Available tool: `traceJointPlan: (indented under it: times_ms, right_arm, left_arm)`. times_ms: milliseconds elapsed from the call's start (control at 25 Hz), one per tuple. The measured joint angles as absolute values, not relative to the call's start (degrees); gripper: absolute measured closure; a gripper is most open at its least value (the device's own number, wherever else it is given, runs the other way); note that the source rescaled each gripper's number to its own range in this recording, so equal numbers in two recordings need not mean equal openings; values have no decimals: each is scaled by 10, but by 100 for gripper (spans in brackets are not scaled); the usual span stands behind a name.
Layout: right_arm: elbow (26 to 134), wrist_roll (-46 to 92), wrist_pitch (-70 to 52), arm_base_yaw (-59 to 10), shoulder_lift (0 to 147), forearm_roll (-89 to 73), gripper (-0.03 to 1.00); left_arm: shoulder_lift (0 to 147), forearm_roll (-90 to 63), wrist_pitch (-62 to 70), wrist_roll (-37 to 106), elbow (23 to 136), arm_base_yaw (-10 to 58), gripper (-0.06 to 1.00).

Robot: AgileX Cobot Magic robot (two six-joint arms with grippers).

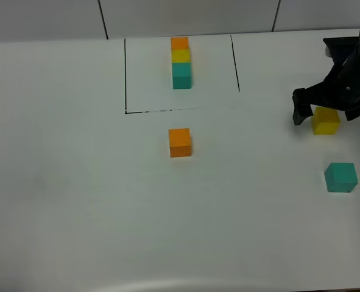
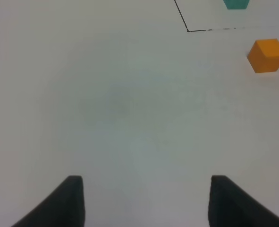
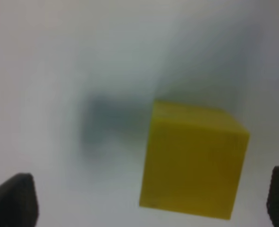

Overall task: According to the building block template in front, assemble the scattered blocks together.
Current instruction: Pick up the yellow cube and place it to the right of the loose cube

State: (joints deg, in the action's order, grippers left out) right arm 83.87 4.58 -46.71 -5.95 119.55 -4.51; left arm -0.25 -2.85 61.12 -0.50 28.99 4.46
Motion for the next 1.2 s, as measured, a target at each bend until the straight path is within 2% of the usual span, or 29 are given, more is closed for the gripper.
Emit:
traceJointPlan:
  times_ms: [200,320,440,520,720,880,1200]
  right_arm:
    - [839,47,-451,-49,1220,-48,13]
    - [839,47,-450,-45,1225,-49,30]
    - [839,47,-450,-44,1225,-49,63]
    - [839,47,-452,-44,1225,-49,94]
    - [839,61,-470,-49,1222,-35,93]
    - [839,157,-507,-86,1193,-19,93]
    - [840,511,-579,-226,1157,-7,93]
  left_arm:
    - [-3,-29,611,-5,290,45,69]
    - [-3,-29,611,-5,290,45,69]
    - [-3,-29,611,-5,290,45,69]
    - [-3,-29,611,-5,290,45,69]
    - [-3,-29,611,-5,290,45,69]
    - [-3,-29,611,-5,290,45,69]
    - [-3,-29,611,-5,290,45,69]
